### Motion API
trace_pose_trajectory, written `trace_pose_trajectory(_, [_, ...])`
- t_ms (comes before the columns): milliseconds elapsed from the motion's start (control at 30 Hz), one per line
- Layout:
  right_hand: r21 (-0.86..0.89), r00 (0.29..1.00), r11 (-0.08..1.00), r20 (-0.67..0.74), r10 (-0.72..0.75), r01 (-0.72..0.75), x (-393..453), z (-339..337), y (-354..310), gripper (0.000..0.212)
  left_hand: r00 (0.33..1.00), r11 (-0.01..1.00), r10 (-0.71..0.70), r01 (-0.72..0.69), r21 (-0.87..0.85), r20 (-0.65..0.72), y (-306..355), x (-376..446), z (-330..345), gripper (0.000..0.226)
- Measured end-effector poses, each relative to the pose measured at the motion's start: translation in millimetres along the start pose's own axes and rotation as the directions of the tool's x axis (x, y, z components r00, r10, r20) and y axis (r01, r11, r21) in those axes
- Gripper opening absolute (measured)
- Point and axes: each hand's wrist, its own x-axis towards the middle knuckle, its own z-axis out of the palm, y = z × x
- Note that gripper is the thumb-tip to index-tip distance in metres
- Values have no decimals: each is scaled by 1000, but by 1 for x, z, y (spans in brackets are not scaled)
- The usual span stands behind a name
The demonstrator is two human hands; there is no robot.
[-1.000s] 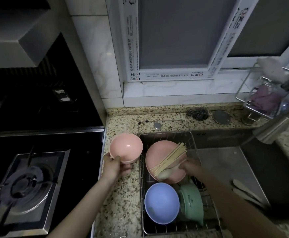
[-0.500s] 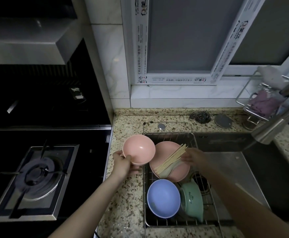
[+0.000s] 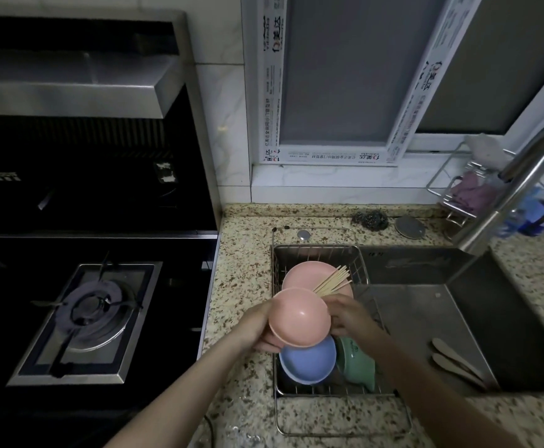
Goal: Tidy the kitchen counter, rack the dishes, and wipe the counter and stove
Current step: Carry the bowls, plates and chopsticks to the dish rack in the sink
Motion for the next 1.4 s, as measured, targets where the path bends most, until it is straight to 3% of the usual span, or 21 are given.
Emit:
trace_pose_trajectory(100, [-9, 999, 1000, -41, -8, 8, -5, -5, 15, 28, 998, 998, -58, 58, -27, -7, -3, -2, 9, 41])
trace_pose_trajectory(400, [-36, 996, 999, -90, 16, -19, 1, -17, 46, 24, 999, 967, -22, 29, 252, -30, -11, 0, 18, 29])
trace_pose_trajectory(500, [-213, 991, 972, -68, -113, 96, 3, -18, 53, 19, 997, 908, 50, -21, 419, -60, -12, 6, 19, 27])
trace_pose_trajectory(600, [-377, 982, 914, -55, -182, 148, 6, -17, 56, 31, 982, 775, 184, -117, 620, -44, -13, 10, 22, 49])
trace_pose_trajectory(733, [-557, 971, 801, 48, -233, 220, 12, -14, 55, 44, 974, 746, 227, -164, 645, -15, -13, 16, 28, 47])
trace_pose_trajectory(833, [-551, 970, 801, 70, -234, 234, 16, -10, 50, 47, 951, 778, 304, -214, 591, -56, -4, 20, 29, 46])
trace_pose_trajectory(1033, [-320, 969, 916, 31, -246, 243, 30, 2, 16, 36, 837, 869, 440, -307, 388, -323, 31, 10, 11, 33])
trace_pose_trajectory(1100, [-310, 963, 913, 38, -268, 266, 34, 8, 4, 33, 809, 893, 434, -328, 308, -397, 42, 3, 0, 22])
trace_pose_trajectory(1200, [-270, 937, 898, 66, -342, 347, 40, 28, -21, 24, 750, 923, 384, -309, 229, -539, 57, -6, -24, 50])
trace_pose_trajectory(1267, [-215, 925, 900, 91, -369, 380, 45, 50, -40, 18, 719, 947, 289, -310, 79, -632, 67, -16, -45, 55])
trace_pose_trajectory(1400, [-184, 907, 889, 141, -398, 419, 48, 102, -71, 38, 655, 935, 176, -345, -83, -735, 71, -38, -88, 54])
